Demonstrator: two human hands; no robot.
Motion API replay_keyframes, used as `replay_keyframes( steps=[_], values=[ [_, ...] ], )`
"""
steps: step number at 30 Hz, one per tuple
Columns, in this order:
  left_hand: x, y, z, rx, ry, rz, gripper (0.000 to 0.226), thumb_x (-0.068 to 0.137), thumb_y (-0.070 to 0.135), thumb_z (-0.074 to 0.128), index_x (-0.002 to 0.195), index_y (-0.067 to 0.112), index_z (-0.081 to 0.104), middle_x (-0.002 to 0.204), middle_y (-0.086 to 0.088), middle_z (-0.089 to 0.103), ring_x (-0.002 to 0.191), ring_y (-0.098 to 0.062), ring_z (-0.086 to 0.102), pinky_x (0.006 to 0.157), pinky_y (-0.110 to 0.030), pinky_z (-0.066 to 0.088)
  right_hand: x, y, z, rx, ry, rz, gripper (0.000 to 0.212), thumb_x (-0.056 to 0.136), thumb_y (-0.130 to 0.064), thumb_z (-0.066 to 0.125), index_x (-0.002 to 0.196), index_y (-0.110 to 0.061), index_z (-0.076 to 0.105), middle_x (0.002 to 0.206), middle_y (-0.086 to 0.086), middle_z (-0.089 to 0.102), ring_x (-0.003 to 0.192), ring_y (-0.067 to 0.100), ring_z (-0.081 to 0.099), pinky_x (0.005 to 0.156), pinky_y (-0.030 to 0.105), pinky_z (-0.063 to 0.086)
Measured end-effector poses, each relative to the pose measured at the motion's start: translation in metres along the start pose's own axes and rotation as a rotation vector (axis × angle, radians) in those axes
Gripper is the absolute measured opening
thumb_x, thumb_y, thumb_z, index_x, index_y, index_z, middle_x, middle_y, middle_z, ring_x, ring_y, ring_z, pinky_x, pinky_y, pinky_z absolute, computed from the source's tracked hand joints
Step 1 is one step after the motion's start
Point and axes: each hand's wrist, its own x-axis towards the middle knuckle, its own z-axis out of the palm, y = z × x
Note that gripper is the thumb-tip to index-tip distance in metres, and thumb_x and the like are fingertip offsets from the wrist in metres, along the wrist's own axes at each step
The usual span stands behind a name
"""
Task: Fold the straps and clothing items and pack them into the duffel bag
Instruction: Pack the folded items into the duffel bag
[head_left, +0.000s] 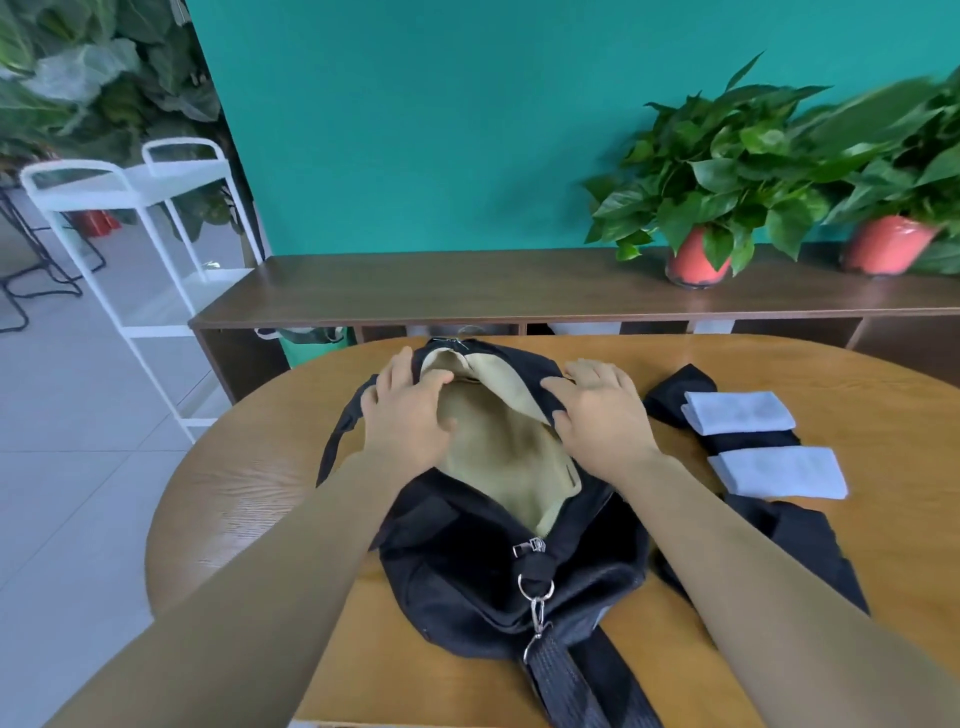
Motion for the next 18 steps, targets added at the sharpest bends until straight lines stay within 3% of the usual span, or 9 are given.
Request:
replay_keyframes(
  steps=[4,7,9,11,14,16,18],
  values=[
    [0.024,-0.019,0.013,0.024,0.065,-0.014,0.069,0.088,0.023,0.062,0.142,0.04,0.023,0.159,-0.009,-0.007,0.146,-0.031,0.001,0.114,-0.051,0.014,0.023,-0.004,0.019,-0.048,-0.056,-0.007,0.055,0.094,-0.023,0.049,0.146,-0.022,0.032,0.147,0.01,0.037,0.141,0.027,0.021,0.115,0.044,0.009],
    [0.04,-0.027,0.02,0.074,0.018,-0.024,0.084,0.088,0.023,0.062,0.147,0.045,0.006,0.158,-0.009,-0.011,0.146,-0.032,0.001,0.112,-0.054,0.016,0.037,-0.004,0.03,-0.129,-0.112,-0.036,0.059,0.098,-0.036,0.042,0.15,-0.025,0.018,0.149,0.01,0.033,0.141,0.028,0.019,0.116,0.045,0.008],
    [0.05,-0.031,0.024,0.117,-0.016,-0.042,0.093,0.087,0.023,0.063,0.147,0.045,-0.005,0.159,-0.009,-0.007,0.144,-0.033,0.011,0.109,-0.054,0.023,0.045,-0.004,0.036,-0.164,-0.138,-0.024,0.058,0.097,-0.041,0.041,0.149,-0.022,0.021,0.135,0.007,0.049,0.132,0.028,0.035,0.112,0.042,0.019],
    [0.058,-0.033,0.029,0.163,-0.028,-0.052,0.1,0.086,0.018,0.062,0.147,0.045,-0.013,0.155,-0.012,0.012,0.134,-0.033,0.031,0.1,-0.049,0.035,0.052,-0.005,0.039,-0.184,-0.145,0.005,0.044,0.097,-0.039,0.042,0.136,-0.019,0.039,0.107,0.002,0.063,0.104,0.024,0.053,0.094,0.035,0.033],
    [0.066,-0.035,0.033,0.244,-0.054,-0.028,0.104,0.082,0.009,0.056,0.146,0.041,-0.021,0.115,-0.008,0.049,0.093,-0.026,0.05,0.075,-0.036,0.041,0.061,-0.003,0.039,-0.137,-0.094,0.106,0.018,0.097,-0.029,0.044,0.106,-0.016,0.052,0.086,0.0,0.062,0.071,0.024,0.05,0.069,0.032,0.032],
    [0.069,-0.036,0.034,0.276,-0.092,-0.016,0.104,0.081,0.007,0.055,0.147,0.038,-0.019,0.089,-0.003,0.052,0.076,-0.022,0.051,0.064,-0.032,0.04,0.066,0.001,0.036,-0.067,-0.057,0.226,0.014,0.096,-0.021,0.045,0.104,-0.013,0.053,0.084,0.002,0.06,0.069,0.026,0.05,0.065,0.03,0.03],
    [0.07,-0.036,0.032,0.314,-0.122,0.002,0.098,0.081,0.007,0.053,0.149,0.036,-0.012,0.076,0.001,0.05,0.07,-0.021,0.052,0.058,-0.031,0.041,0.07,0.008,0.031,-0.029,-0.011,0.335,0.013,0.094,-0.018,0.047,0.102,-0.01,0.051,0.082,0.005,0.054,0.068,0.026,0.046,0.061,0.029,0.031]
  ],
)
